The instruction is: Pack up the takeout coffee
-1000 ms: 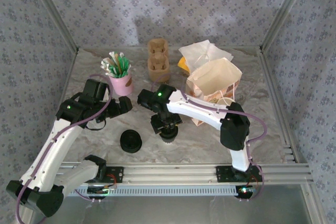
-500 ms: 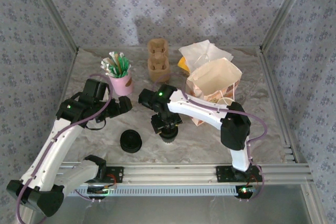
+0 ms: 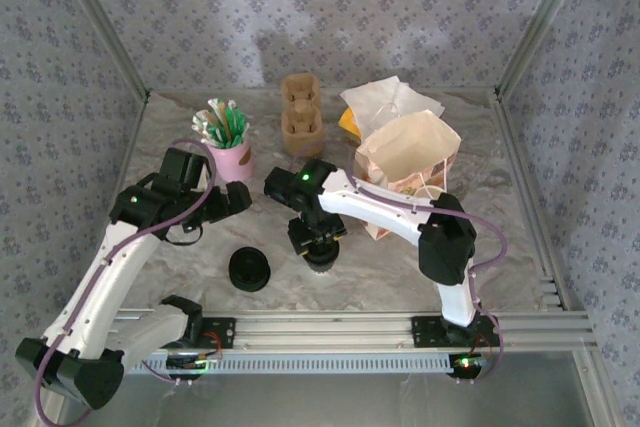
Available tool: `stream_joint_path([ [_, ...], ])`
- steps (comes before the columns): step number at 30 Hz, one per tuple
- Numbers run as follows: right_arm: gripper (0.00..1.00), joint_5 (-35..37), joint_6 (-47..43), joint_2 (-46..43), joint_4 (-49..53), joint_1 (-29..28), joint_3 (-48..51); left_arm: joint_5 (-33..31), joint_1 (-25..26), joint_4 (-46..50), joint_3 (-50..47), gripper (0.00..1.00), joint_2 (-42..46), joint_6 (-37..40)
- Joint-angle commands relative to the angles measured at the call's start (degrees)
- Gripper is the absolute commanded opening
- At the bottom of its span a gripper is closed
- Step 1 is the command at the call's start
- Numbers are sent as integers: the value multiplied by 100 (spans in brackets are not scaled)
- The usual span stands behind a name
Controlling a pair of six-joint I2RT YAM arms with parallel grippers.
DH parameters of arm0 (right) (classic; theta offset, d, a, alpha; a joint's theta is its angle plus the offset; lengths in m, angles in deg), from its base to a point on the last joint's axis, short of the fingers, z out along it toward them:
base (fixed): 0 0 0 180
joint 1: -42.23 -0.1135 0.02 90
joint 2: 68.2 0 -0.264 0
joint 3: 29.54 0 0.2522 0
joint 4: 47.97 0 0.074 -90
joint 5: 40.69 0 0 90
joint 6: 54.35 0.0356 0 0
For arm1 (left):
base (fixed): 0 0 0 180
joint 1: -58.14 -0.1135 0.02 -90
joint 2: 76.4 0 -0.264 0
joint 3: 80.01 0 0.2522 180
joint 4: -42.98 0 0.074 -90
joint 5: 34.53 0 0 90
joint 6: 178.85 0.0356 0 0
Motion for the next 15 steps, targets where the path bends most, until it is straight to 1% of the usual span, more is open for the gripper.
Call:
stream_joint_path([
  [1,68,68,-159,757,37,-88,474,47,-64,-170,-27,100,-63,99],
  [8,68,51,-229,824,140,-151,358,92,-108,-174,82,100,-134,95],
  [15,72,164,-129,302,222,-110,148,48,-108,138,402,100,-5,126],
])
